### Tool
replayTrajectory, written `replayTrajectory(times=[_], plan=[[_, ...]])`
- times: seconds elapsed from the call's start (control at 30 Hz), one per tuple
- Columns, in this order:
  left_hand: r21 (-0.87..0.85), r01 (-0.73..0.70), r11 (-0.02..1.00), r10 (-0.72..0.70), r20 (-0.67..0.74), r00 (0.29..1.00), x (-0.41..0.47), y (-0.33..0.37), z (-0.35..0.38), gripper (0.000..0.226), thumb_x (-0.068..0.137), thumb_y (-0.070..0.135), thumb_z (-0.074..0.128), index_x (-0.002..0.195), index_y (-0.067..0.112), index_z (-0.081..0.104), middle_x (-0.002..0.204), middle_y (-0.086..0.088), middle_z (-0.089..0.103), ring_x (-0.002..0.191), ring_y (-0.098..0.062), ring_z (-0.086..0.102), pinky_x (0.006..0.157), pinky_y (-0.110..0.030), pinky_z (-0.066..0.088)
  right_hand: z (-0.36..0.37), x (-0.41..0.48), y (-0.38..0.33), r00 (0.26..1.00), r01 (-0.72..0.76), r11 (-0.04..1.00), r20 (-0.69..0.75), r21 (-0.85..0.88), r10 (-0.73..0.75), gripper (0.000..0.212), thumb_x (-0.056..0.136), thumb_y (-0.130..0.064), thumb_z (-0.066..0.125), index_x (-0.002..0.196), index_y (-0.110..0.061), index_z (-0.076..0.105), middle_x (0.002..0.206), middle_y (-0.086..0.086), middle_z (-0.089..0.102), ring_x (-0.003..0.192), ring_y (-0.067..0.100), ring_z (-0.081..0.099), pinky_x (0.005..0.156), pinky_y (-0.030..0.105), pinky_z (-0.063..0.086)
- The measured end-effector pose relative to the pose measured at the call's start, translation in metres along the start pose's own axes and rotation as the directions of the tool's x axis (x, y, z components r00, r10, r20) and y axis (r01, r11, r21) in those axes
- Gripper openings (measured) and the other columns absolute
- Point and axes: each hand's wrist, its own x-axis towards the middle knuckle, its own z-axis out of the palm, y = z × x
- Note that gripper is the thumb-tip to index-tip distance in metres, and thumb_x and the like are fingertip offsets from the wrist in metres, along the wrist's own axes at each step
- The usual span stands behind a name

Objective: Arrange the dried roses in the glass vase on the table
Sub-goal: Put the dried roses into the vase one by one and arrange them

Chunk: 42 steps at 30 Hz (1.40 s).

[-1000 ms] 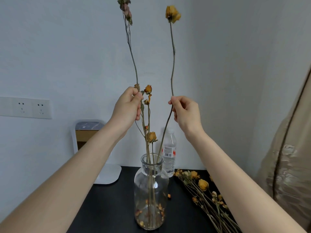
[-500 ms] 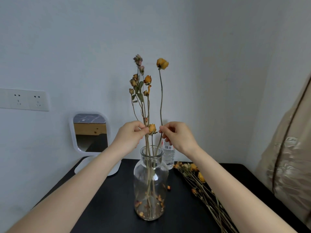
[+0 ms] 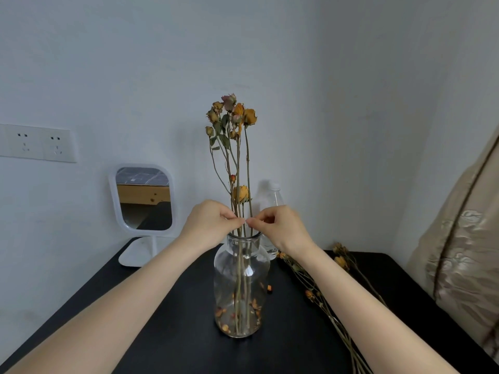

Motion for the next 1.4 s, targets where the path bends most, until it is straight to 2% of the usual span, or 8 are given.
replayTrajectory(times=[0.27, 0.43, 0.53, 0.7, 0.9, 1.1, 1.23, 1.4], plan=[[-0.055, -0.1, 0.994, 0.087, -0.195, 0.977, -0.034, 0.01, 0.012, 0.025, 0.082, 0.039, 0.064, 0.068, 0.018, 0.059, 0.051, 0.004, 0.052, 0.051, -0.009, 0.053, 0.059, -0.016, 0.042, -0.01, -0.013, 0.007, 0.989, 0.014, 0.998, -0.147, 0.059, -0.005, 0.02, 0.086, -0.032, 0.065, 0.086, -0.012, 0.065, 0.057, -0.009, 0.046, 0.047, 0.003, 0.039, 0.045, 0.006, 0.034], [-0.234, -0.13, 0.963, 0.143, 0.037, 0.989, -0.082, 0.024, 0.057, 0.024, 0.085, 0.039, 0.058, 0.065, 0.027, 0.056, 0.049, 0.012, 0.051, 0.046, 0.0, 0.045, 0.049, -0.01, 0.036, -0.027, -0.046, 0.036, 0.981, -0.057, 0.998, -0.183, 0.036, 0.062, 0.016, 0.088, -0.031, 0.061, 0.077, -0.02, 0.063, 0.054, -0.009, 0.05, 0.046, -0.002, 0.045, 0.048, 0.009, 0.036], [-0.257, -0.018, 0.966, 0.08, 0.23, 0.97, -0.105, 0.02, 0.099, 0.006, 0.086, 0.034, 0.059, 0.084, 0.03, 0.055, 0.052, 0.01, 0.052, 0.047, 0.002, 0.047, 0.049, -0.011, 0.033, -0.04, -0.075, 0.067, 0.965, -0.169, 0.986, -0.203, 0.006, 0.166, 0.017, 0.09, -0.032, 0.058, 0.082, -0.019, 0.067, 0.062, -0.007, 0.059, 0.055, 0.002, 0.051, 0.053, 0.011, 0.039], [-0.208, 0.174, 0.962, -0.067, 0.441, 0.895, -0.128, 0.01, 0.156, 0.016, 0.089, 0.033, 0.056, 0.103, 0.026, 0.051, 0.069, 0.008, 0.053, 0.058, -0.004, 0.048, 0.055, -0.019, 0.035, -0.068, -0.123, 0.121, 0.918, -0.358, 0.933, -0.194, -0.033, 0.345, 0.013, 0.092, -0.032, 0.056, 0.085, -0.025, 0.065, 0.066, -0.006, 0.061, 0.062, 0.005, 0.055, 0.055, 0.012, 0.04], [-0.113, 0.198, 0.974, -0.118, 0.493, 0.862, -0.122, 0.014, 0.195, 0.016, 0.089, 0.037, 0.056, 0.094, 0.022, 0.06, 0.064, 0.008, 0.055, 0.06, -0.007, 0.054, 0.061, -0.024, 0.044, -0.09, -0.154, 0.162, 0.866, -0.494, 0.854, -0.178, -0.163, 0.467, 0.004, 0.089, -0.025, 0.062, 0.085, -0.025, 0.063, 0.067, -0.004, 0.061, 0.065, 0.008, 0.059, 0.054, 0.014, 0.037], [-0.019, 0.191, 0.981, -0.155, 0.509, 0.847, -0.113, 0.026, 0.218, 0.031, 0.087, 0.04, 0.059, 0.085, 0.01, 0.067, 0.071, 0.001, 0.061, 0.076, -0.021, 0.064, 0.072, -0.035, 0.051, -0.088, -0.157, 0.173, 0.871, -0.49, 0.824, -0.112, -0.283, 0.479, 0.005, 0.084, -0.029, 0.067, 0.086, -0.025, 0.066, 0.056, -0.009, 0.055, 0.054, 0.004, 0.053, 0.051, 0.013, 0.036], [0.022, 0.181, 0.983, -0.165, 0.525, 0.835, -0.111, 0.03, 0.222, 0.036, 0.085, 0.04, 0.061, 0.072, 0.006, 0.067, 0.057, 0.003, 0.054, 0.059, -0.018, 0.058, 0.061, -0.031, 0.047, -0.078, -0.155, 0.172, 0.892, -0.433, 0.835, -0.027, -0.339, 0.452, 0.013, 0.083, -0.033, 0.068, 0.09, -0.023, 0.066, 0.057, -0.009, 0.054, 0.052, 0.004, 0.052, 0.053, 0.018, 0.039], [0.061, 0.176, 0.983, -0.18, 0.545, 0.819, -0.109, 0.032, 0.223, 0.05, 0.083, 0.038, 0.063, 0.042, 0.02, 0.041, 0.04, 0.008, 0.038, 0.042, -0.011, 0.041, 0.052, -0.024, 0.036, -0.074, -0.149, 0.173, 0.865, -0.469, 0.781, -0.034, -0.412, 0.501, 0.019, 0.084, -0.035, 0.066, 0.095, -0.02, 0.063, 0.069, -0.006, 0.058, 0.066, 0.01, 0.058, 0.063, 0.027, 0.051]])
